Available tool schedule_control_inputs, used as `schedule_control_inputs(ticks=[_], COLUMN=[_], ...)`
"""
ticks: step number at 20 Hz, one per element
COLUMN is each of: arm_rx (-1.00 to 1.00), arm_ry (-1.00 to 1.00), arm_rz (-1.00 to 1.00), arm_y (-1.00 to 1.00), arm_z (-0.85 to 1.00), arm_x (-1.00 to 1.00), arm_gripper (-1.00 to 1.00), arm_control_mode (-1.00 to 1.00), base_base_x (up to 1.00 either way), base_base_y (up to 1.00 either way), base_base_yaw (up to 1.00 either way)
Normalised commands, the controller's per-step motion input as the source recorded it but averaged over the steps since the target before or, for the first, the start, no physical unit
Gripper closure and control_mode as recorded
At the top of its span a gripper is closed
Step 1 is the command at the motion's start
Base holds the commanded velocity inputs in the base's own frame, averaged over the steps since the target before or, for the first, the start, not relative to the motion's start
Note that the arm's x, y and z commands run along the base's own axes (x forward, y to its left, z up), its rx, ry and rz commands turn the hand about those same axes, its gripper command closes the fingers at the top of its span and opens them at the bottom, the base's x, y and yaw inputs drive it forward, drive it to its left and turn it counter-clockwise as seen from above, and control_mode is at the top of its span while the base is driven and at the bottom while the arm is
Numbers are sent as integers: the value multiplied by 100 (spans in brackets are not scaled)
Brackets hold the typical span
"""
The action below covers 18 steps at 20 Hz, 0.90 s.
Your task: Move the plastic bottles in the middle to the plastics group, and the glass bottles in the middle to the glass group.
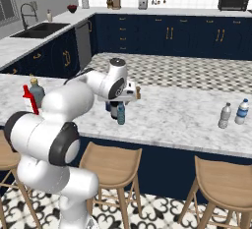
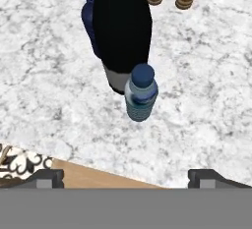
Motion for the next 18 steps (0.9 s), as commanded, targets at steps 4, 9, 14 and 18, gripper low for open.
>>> schedule_control_inputs(ticks=[4,9,14,18], arm_rx=[0,0,0,0], arm_ry=[0,0,0,0], arm_rz=[0,0,0,0], arm_y=[0,0,0,0], arm_z=[-29,-16,0,0], arm_x=[33,31,19,25], arm_gripper=[-100,-100,-100,-100], arm_control_mode=[-100,-100,-100,-100], base_base_x=[0,0,0,0], base_base_y=[0,0,0,0], base_base_yaw=[0,0,0,0])
